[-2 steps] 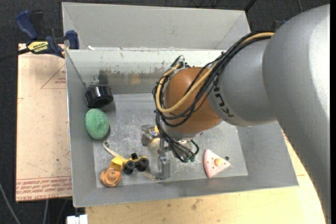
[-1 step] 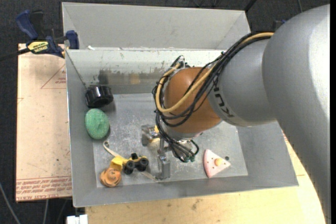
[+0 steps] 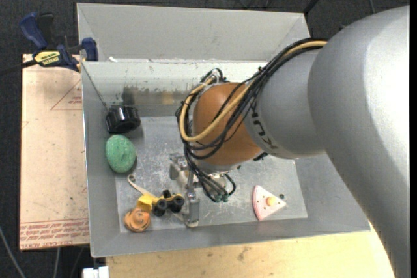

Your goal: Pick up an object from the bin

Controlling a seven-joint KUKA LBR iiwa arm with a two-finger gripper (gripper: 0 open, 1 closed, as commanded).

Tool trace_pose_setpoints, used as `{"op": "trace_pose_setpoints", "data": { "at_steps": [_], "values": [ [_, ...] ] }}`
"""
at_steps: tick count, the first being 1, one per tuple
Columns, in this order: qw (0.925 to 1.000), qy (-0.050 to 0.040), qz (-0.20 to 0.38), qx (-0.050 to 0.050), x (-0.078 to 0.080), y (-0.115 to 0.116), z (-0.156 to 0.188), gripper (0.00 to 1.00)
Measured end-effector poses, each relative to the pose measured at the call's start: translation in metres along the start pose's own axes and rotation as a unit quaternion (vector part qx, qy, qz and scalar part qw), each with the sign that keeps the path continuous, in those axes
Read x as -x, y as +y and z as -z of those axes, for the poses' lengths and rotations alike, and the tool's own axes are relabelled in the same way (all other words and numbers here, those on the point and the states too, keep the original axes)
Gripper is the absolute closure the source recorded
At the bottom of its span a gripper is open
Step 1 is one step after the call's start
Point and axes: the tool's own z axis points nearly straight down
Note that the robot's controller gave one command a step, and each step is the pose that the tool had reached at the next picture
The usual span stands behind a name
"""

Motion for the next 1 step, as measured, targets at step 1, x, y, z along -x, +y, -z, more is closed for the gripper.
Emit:
{"op": "trace_pose_setpoints", "data": {
  "at_steps": [1],
  "values": [
    [0.9917,-0.0005,-0.129,0.001,0.0116,0.0537,0.0003,0.0]
  ]
}}
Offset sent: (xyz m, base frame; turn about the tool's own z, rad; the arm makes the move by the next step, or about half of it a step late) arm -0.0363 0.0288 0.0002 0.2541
